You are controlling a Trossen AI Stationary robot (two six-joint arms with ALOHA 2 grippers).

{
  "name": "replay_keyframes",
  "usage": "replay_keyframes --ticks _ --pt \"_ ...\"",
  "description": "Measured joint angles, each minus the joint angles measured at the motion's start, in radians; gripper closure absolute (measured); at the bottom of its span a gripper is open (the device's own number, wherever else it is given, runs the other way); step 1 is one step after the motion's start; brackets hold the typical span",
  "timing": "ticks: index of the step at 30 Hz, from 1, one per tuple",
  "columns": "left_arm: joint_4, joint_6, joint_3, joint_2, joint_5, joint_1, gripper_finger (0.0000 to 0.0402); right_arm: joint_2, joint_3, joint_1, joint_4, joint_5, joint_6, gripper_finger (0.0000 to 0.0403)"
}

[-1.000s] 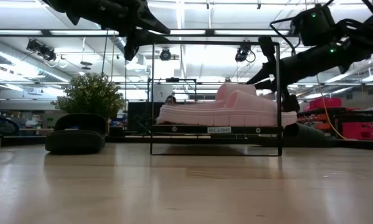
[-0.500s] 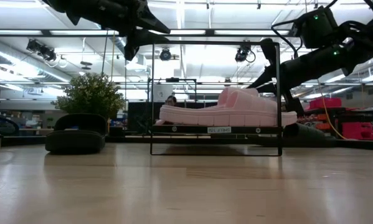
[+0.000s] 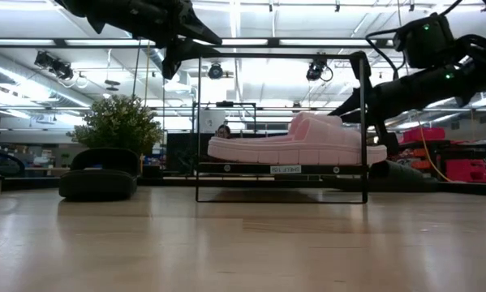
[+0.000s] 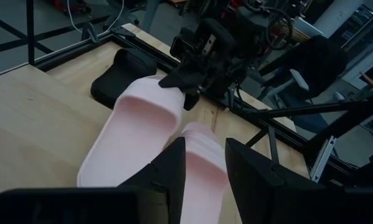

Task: Pick and place slides into the shelf
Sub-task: Put the pink slides on the shelf

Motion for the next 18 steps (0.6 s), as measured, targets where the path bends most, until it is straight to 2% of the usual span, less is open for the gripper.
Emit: replay_keyframes --ticks 18 --pt "0.007 0.000 0.000 0.000 0.000 0.000 0.0287 0.000 -0.013 -0.001 0.025 -0.021 -0.013 0.0396"
